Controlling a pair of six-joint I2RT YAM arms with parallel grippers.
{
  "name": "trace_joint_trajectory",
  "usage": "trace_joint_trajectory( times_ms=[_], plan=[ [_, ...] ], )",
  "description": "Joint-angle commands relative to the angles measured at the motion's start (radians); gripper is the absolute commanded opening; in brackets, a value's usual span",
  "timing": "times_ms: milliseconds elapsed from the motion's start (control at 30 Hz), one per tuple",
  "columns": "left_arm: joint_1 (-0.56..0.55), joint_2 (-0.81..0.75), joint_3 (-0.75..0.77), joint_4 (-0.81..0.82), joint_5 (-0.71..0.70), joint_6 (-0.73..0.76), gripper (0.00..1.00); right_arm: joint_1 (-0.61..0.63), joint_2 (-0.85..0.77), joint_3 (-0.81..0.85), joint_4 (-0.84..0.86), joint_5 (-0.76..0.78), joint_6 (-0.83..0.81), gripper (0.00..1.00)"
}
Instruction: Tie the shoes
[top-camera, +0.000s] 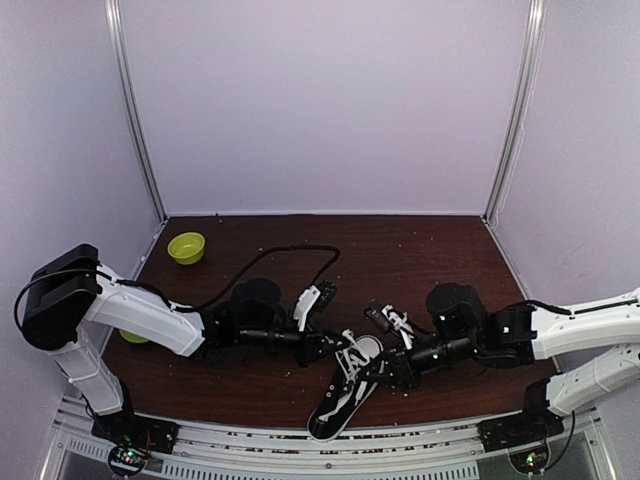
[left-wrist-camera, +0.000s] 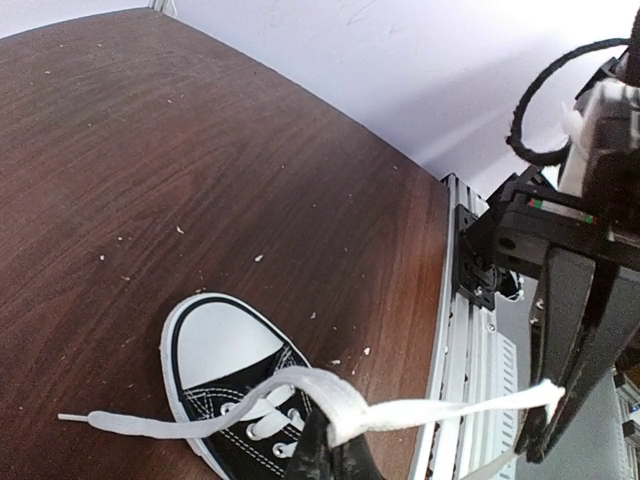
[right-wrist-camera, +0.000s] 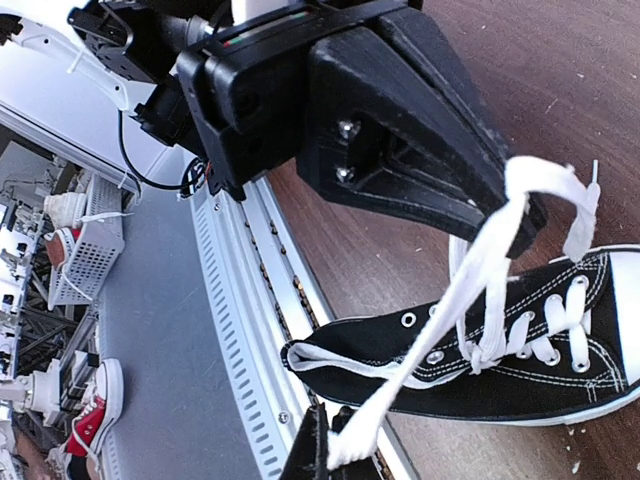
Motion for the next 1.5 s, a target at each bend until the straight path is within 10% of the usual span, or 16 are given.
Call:
trace_joint_trajectory(
  times_ms=[0,300,1467],
  plan=[
    [-0.002,0.004,0.015,0.021,0.01,-0.001,0.0,0.063,-0.006,0.045,0.076,0.209,-0.004,0.0],
    [-0.002,0.002,0.035,-0.034,-0.006,-0.003,0.0,0.079,-0.09,0.039,0.07,0.42,-0.119,0.0],
    [-0.002,-0.004,0.041,-0.028,-0.002,-0.032,0.0,0.088,0.125,-0.041,0.251,0.414,-0.157,0.0]
  ],
)
